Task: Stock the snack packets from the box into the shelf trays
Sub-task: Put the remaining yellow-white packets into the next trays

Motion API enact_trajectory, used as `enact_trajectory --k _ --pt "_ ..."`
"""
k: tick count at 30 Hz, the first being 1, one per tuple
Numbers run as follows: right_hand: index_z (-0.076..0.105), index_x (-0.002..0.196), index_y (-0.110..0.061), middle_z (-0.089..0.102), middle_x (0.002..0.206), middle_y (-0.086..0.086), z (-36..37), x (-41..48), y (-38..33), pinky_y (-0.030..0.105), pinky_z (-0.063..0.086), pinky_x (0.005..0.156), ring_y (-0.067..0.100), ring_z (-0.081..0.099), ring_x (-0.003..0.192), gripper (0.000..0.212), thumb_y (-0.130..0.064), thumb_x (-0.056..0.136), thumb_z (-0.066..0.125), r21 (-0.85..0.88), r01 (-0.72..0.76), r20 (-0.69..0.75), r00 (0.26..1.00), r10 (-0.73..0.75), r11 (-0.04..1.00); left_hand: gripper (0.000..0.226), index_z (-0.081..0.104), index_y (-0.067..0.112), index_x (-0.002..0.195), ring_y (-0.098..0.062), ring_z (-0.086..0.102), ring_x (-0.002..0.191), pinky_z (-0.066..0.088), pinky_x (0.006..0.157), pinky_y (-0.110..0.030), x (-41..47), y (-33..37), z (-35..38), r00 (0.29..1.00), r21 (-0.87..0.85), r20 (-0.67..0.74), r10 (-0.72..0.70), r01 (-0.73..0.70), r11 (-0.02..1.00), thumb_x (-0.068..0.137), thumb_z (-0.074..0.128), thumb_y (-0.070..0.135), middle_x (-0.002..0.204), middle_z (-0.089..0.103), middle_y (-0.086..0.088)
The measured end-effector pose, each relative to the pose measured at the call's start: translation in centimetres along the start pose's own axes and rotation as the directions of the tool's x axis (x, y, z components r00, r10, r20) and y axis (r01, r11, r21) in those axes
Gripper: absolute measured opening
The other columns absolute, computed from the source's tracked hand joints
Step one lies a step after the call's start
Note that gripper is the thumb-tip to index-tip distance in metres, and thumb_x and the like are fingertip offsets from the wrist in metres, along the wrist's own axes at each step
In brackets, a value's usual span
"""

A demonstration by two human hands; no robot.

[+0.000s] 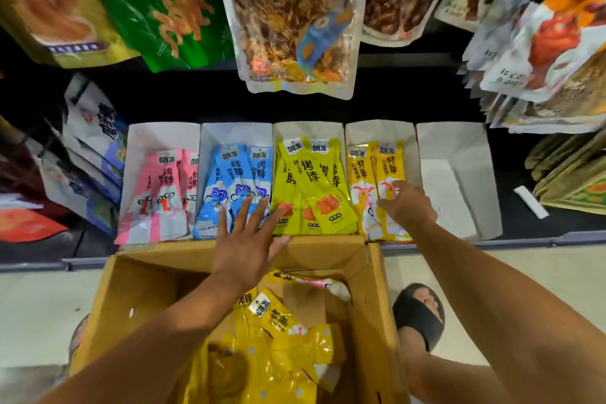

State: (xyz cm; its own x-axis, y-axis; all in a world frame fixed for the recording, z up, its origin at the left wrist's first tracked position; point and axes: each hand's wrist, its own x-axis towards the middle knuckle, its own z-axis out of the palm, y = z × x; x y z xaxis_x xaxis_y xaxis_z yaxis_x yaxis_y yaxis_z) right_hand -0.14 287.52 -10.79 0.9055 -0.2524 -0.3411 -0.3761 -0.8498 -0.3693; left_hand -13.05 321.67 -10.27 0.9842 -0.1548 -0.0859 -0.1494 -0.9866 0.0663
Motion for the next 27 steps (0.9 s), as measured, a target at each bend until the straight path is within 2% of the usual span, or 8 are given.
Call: enact_trajectory --k 5,8,12,16,19,23,27 --pt "0.045 0.144 -0.032 0.055 0.133 0.015 0.6 0.3 0.4 0.048 0.05 0.094 0.04 0.054 0.119 0.072 -0.06 0.082 0.069 -0.035 0.015 0.025 1.0 -0.014 0.999 0.07 0.005 0.046 0.162 -0.029 0.002 0.159 0.004 0.123 -0.068 0.1 -0.1 -0.1 1.0 0.014 0.014 -0.003 0.003 1.0 0.098 -0.005 0.075 0.171 0.017 0.002" --pt "0.046 0.144 -0.027 0.058 0.132 0.014 0.1 -0.1 0.2 0.046 0.05 0.091 0.038 0.055 0.119 0.075 -0.063 0.082 0.068 -0.046 0.032 0.021 0.999 -0.032 0.998 0.072 0.0 0.047 0.161 -0.027 -0.005 0.159 0.0 0.123 -0.067 0.0 -0.3 0.1 0.999 0.001 0.041 0.001 -0.001 1.0 0.096 -0.007 0.076 0.171 0.009 0.004" --pt "0.051 0.141 -0.024 0.059 0.13 0.014 -1.2 -1.6 -0.1 0.045 0.052 0.089 0.038 0.057 0.117 0.074 -0.064 0.082 0.068 -0.062 0.063 0.003 0.998 -0.063 0.996 0.075 0.005 0.044 0.162 -0.027 -0.005 0.158 -0.002 0.122 -0.067 0.0 -0.2 -0.3 0.998 -0.062 0.061 -0.007 0.011 0.998 0.096 -0.006 0.077 0.172 0.011 0.003" --pt "0.049 0.144 -0.024 0.052 0.137 0.016 -3.4 -4.2 -0.9 0.047 0.049 0.095 0.039 0.052 0.124 0.072 -0.061 0.084 0.067 -0.073 0.094 0.004 0.996 -0.094 0.993 0.085 -0.006 0.043 0.162 -0.023 -0.015 0.158 -0.009 0.123 -0.063 -0.8 0.3 -2.2 0.988 -0.07 0.155 -0.014 0.025 0.997 0.085 -0.015 0.076 0.173 -0.005 0.006" --pt "0.05 0.143 -0.023 0.051 0.138 0.018 -4.8 -7.0 -1.8 0.047 0.049 0.095 0.04 0.053 0.123 0.07 -0.058 0.085 0.069 -0.082 0.159 -0.013 0.987 -0.161 0.984 0.086 -0.006 0.043 0.162 -0.022 -0.014 0.158 -0.009 0.124 -0.061 -2.6 0.4 -4.0 0.985 -0.067 0.17 0.003 0.008 0.998 0.083 -0.018 0.075 0.173 -0.004 0.007" --pt "0.052 0.141 -0.024 0.051 0.14 0.013 -5.1 -11.4 -3.3 0.045 0.051 0.091 0.036 0.054 0.122 0.065 -0.054 0.086 0.069 -0.082 0.252 -0.018 0.967 -0.254 0.964 0.082 0.002 0.039 0.163 -0.025 -0.009 0.159 -0.007 0.123 -0.063 -6.2 0.1 -5.5 0.987 -0.065 0.161 0.018 -0.007 0.998 0.089 -0.01 0.071 0.173 0.001 0.003" --pt "0.051 0.142 -0.027 0.049 0.144 0.008 -4.1 -16.3 -4.8 0.044 0.046 0.101 0.031 0.049 0.13 0.066 -0.053 0.085 0.071 -0.069 0.407 0.023 0.913 -0.406 0.911 0.081 0.007 0.033 0.164 -0.026 -0.005 0.159 -0.001 0.124 -0.064 -10.9 -0.4 -6.6 0.988 -0.023 0.153 0.01 -0.006 1.0 0.092 -0.005 0.069 0.173 0.004 0.0"
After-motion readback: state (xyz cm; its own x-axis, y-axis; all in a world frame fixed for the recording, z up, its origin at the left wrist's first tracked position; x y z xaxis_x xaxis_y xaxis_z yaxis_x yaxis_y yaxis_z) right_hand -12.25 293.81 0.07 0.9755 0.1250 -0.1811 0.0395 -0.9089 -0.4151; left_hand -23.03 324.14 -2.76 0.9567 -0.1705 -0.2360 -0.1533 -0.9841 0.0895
